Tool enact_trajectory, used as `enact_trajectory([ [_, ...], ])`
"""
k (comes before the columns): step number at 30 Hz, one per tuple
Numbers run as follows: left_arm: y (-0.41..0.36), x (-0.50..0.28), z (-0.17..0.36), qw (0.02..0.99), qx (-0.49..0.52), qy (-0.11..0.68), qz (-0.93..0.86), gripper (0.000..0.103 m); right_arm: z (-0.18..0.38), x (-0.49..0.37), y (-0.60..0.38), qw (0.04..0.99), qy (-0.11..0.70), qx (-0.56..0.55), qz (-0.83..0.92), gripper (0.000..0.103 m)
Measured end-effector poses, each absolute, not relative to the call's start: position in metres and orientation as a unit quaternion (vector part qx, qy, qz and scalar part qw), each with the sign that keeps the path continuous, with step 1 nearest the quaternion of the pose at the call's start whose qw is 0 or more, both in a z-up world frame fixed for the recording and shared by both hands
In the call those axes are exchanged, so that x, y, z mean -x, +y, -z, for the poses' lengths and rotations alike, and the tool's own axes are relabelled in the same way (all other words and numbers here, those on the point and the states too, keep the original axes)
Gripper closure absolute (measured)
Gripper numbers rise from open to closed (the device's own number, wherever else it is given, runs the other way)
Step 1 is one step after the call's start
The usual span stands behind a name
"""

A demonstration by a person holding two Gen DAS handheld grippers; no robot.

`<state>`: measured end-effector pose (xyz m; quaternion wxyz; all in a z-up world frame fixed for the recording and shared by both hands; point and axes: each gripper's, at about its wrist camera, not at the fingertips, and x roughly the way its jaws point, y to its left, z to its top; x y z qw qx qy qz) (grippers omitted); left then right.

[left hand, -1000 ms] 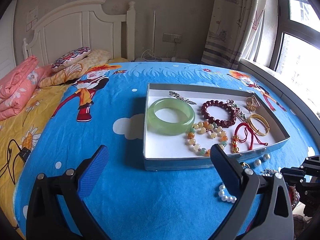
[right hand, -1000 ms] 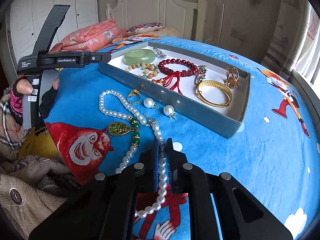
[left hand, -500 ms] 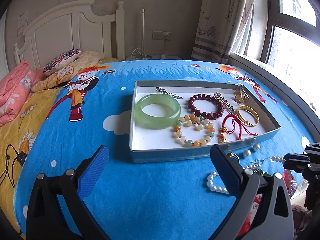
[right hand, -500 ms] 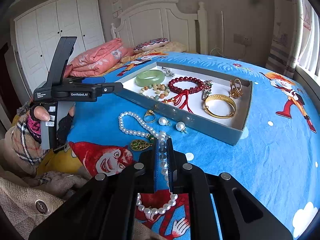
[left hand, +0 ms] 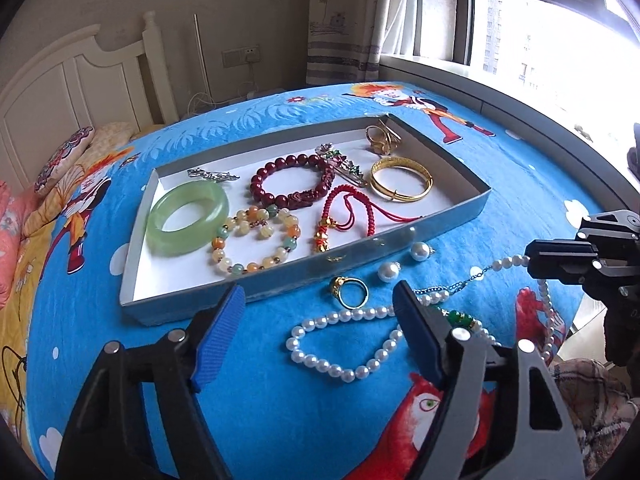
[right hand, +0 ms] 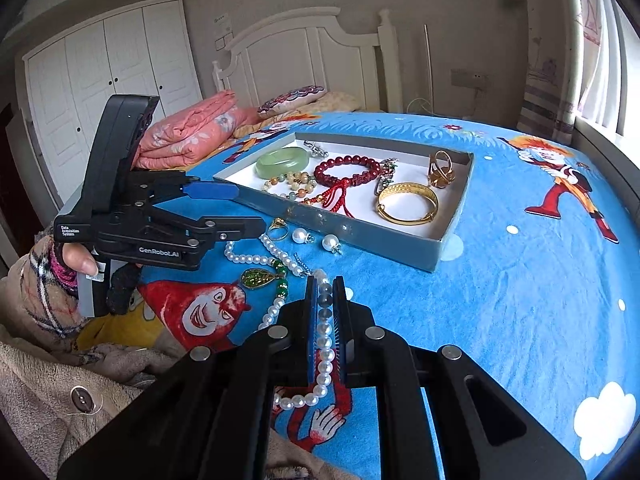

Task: Organize jewelry
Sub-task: 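Grasp the pearl necklace with green pendant using the right gripper, then grasp the gold ring with left gripper while right gripper holds the pearl necklace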

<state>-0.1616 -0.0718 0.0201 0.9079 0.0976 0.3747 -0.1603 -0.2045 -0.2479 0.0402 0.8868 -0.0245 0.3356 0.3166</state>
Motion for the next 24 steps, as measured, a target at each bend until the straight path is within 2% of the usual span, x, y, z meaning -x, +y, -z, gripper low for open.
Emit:
enact_trajectory([
  [3,-0.078,0.154,-0.012,0.902,-0.101,0.391,0.155,0.052,-0.036,0.206,-0.251,0.885,0.338,0.021,-0.319,0.093],
  [5,-0.081,0.152,-0.008,0.897,-0.103,0.398,0.159,0.058,-0.034,0.206,-0.255,0.885,0.340,0.016,-0.317,0.093],
  [11,-0.091,0.150,-0.004,0.892,-0.126,0.402,0.163,0.059,-0.029,0.207,-0.264,0.886,0.341,0.004,-0.314,0.093],
  [12,-0.091,0.150,-0.004,0.892,-0.129,0.401,0.165,0.061,-0.029,0.208,-0.264,0.886,0.340,0.004,-0.314,0.093],
  [15,-0.093,0.154,-0.005,0.887,-0.124,0.402,0.191,0.082,-0.030,0.208,-0.265,0.888,0.337,0.003,-0.314,0.093],
  [20,-0.094,0.160,-0.004,0.891,-0.132,0.393,0.184,0.085,-0.033,0.209,-0.267,0.891,0.330,0.004,-0.311,0.093],
  [21,-0.093,0.161,-0.005,0.893,-0.130,0.391,0.184,0.090,-0.034,0.209,-0.267,0.892,0.328,0.005,-0.309,0.093],
  [22,-0.092,0.161,-0.006,0.893,-0.128,0.391,0.183,0.101,-0.035,0.210,-0.267,0.893,0.326,0.006,-0.309,0.093],
  [24,-0.088,0.163,-0.008,0.894,-0.123,0.391,0.183,0.103,-0.038,0.210,-0.267,0.895,0.321,0.010,-0.309,0.093],
])
